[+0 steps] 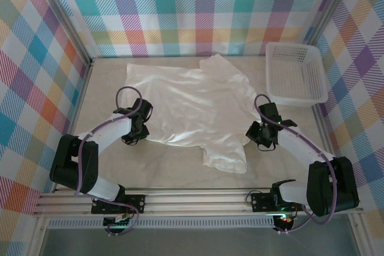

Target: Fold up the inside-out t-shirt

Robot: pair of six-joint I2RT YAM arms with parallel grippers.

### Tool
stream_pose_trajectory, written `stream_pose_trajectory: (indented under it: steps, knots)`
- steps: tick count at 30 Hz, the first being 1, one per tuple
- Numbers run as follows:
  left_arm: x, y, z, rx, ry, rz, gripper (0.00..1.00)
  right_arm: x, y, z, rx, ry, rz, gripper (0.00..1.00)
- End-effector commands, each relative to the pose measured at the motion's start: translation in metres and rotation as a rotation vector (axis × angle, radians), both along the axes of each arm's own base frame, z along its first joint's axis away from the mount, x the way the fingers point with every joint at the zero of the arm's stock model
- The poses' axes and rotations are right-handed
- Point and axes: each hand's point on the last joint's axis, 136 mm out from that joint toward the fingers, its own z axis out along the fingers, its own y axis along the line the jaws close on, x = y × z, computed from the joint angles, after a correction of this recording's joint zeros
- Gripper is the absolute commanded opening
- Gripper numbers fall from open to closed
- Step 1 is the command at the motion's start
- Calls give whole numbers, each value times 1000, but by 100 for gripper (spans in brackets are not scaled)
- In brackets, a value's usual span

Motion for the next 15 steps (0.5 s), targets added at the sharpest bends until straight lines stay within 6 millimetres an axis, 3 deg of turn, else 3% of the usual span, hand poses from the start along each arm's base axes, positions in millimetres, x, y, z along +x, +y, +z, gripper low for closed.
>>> stream_pose_trajectory:
  steps: [1,4,9,15]
  knots:
    - [9,-4,5,-53,-60,-15,42,3,4,4,9,0,25,0]
    - [13,-12,6,-101,-90,-27,44,2,4,3,8,3,30,0]
    - [11,-2,14,-100,-137,11,41,2,5,1,10,11,33,0]
    - [6,3,-2,-180,-119,75,32,2,7,0,20,18,40,0]
